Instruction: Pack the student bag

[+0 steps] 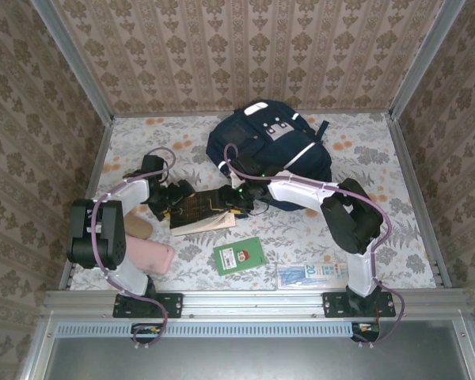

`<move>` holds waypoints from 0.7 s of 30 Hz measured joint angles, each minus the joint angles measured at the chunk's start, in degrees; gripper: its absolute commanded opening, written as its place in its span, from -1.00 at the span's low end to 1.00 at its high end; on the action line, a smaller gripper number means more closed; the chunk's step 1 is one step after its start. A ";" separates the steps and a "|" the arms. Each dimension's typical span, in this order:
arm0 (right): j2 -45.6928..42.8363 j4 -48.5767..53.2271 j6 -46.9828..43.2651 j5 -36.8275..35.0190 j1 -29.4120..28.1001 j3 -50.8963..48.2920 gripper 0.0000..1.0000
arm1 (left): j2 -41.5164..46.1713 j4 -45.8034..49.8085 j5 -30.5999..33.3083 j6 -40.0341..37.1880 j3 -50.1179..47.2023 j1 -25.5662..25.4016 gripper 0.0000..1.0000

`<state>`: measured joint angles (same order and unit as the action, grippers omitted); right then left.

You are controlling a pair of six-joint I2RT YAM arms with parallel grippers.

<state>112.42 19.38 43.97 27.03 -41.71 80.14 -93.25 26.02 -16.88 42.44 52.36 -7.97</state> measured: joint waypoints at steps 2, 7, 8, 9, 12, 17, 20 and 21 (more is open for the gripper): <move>0.00 -0.68 0.74 0.50 0.09 -0.52 0.24 | 0.00 0.02 0.00 0.00 0.00 0.00 1.00; 0.02 -4.68 4.39 1.88 0.90 -3.54 -0.26 | 0.00 0.02 0.26 -0.13 0.00 -0.26 1.00; 0.02 -5.62 5.22 2.29 1.16 -4.13 -0.40 | 0.00 0.04 0.24 -0.17 0.00 -0.26 1.00; 0.02 -6.43 6.01 2.54 1.38 -4.52 -0.52 | 0.00 0.07 0.24 -0.20 0.02 -0.26 1.00; 0.02 -8.28 7.87 3.48 2.12 -5.66 -0.93 | 0.02 0.28 0.17 -0.22 0.17 -0.26 1.00; -0.09 -10.16 9.73 3.96 3.04 -7.26 -1.00 | 0.83 1.90 -0.83 -0.26 0.24 -0.02 1.00; -0.92 -10.25 10.27 4.55 3.41 -7.76 -1.00 | 2.58 3.19 -1.97 -0.59 0.35 0.96 1.00; -1.38 -10.25 10.25 4.76 3.45 -7.74 -1.00 | 3.19 3.52 -2.23 -0.79 0.39 1.42 1.00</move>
<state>111.04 9.13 54.22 31.79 -38.26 72.40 -90.06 29.54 -19.11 41.65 52.75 -6.55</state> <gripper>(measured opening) 0.066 0.999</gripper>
